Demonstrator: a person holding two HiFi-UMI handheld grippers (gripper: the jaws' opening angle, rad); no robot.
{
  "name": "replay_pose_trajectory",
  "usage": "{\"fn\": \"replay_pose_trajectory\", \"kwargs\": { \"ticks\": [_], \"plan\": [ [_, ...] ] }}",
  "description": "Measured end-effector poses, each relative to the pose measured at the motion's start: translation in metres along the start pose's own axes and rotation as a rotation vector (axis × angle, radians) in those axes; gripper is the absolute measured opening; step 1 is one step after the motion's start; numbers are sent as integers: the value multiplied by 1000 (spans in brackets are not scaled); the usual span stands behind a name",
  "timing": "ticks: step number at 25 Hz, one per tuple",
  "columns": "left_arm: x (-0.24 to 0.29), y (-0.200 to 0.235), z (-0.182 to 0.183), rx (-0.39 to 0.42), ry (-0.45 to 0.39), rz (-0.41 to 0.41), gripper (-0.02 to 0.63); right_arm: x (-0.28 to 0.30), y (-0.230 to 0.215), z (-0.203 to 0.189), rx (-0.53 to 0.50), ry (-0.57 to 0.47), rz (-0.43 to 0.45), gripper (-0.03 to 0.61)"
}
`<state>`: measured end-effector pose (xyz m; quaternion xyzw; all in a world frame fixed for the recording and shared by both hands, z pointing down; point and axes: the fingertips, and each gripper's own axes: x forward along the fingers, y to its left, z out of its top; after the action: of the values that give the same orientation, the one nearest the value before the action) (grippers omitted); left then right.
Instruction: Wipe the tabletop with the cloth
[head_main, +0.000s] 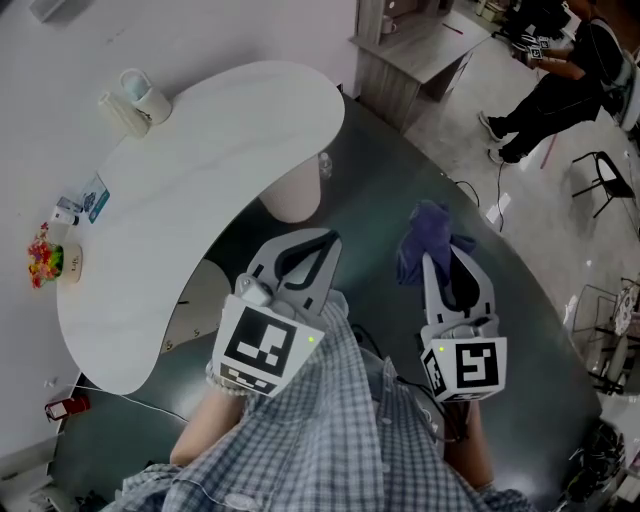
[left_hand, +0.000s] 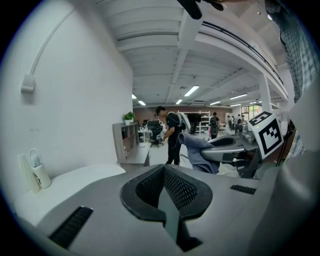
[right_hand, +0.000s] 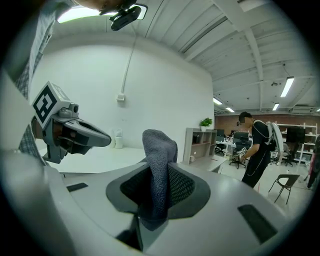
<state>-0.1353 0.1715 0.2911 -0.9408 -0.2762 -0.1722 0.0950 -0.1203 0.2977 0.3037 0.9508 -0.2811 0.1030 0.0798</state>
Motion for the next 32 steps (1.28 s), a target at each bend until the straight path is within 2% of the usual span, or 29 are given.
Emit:
{"fn": "replay_pose_trajectory", "kwargs": {
  "ticks": [17,24,32],
  "plan": [
    [56,130,12,-44,26,114,5,151,-7,38,-17,-7,121,83],
    [63,183,8,-67,26,169,5,204,-2,45,-16,0,148,83],
    [60,219,1,-93,15,215,5,242,12,51,-36,5,184,83]
  ]
}}
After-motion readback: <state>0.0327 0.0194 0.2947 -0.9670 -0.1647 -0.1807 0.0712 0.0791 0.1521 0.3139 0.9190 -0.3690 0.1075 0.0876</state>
